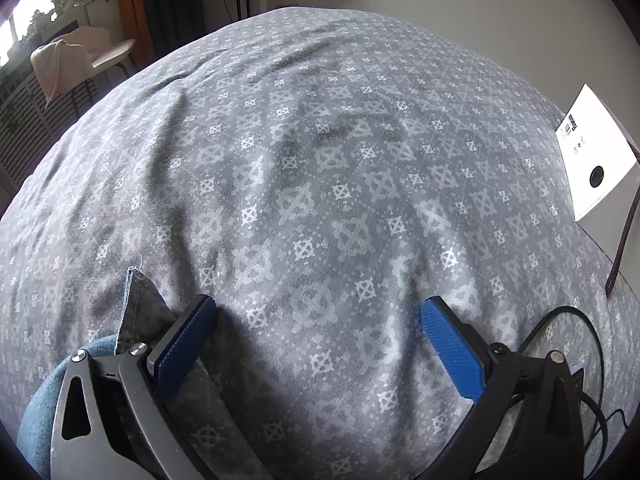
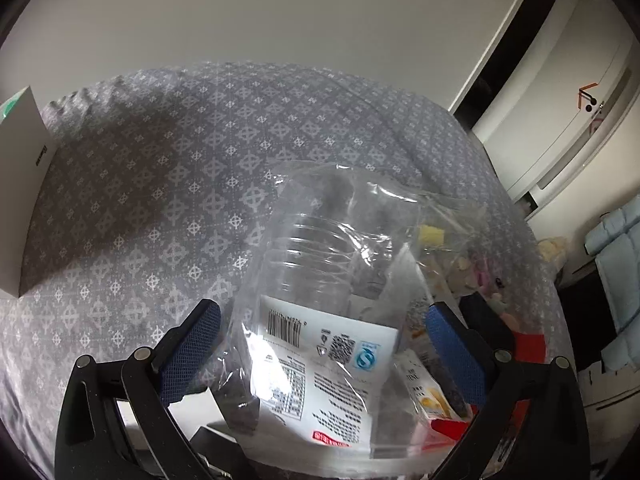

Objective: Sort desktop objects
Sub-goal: 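Reach the right gripper to the clear plastic bag of cups and grasp it, then carry the cup bag with the right gripper and release it on the bed, then grasp the clear cup bag with the left gripper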

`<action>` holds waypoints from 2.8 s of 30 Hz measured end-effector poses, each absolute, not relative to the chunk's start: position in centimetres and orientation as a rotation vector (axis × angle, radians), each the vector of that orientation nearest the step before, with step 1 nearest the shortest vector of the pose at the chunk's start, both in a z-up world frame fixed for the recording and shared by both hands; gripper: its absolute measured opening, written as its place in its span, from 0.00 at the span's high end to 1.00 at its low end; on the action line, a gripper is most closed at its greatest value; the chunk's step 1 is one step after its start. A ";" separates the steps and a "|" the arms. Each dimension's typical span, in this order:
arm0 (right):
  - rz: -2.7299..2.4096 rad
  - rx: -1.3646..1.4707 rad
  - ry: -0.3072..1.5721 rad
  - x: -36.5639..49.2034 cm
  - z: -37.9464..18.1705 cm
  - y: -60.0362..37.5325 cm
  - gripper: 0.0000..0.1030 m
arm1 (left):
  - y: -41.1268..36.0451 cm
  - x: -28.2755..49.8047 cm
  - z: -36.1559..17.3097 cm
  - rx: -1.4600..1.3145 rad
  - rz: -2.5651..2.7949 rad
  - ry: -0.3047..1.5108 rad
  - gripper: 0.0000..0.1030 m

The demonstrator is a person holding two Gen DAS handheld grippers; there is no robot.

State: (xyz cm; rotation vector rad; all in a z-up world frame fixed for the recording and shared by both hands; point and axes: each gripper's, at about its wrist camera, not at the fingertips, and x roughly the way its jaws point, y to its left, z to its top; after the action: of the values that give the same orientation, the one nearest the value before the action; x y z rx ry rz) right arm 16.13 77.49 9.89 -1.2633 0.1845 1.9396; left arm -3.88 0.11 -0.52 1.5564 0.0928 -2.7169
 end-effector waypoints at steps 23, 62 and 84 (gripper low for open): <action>2.208 -1.071 0.378 17.6 14.4 73.7 0.46 | 0.2 -3.7 -0.6 1.559 -2.709 0.072 0.00; 3.102 -1.633 -0.277 -10.7 10.4 15.9 0.05 | -6.9 -3.9 0.3 1.479 -2.645 0.595 0.00; 2.679 -1.562 0.404 11.8 1.8 44.1 0.00 | 0.9 -3.6 9.8 1.455 -2.802 0.596 0.00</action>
State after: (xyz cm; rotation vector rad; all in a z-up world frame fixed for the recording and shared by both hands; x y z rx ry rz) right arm 11.75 44.15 1.81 -1.5618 0.4042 2.6791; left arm -3.61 0.91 9.77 1.4546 0.5959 -2.8017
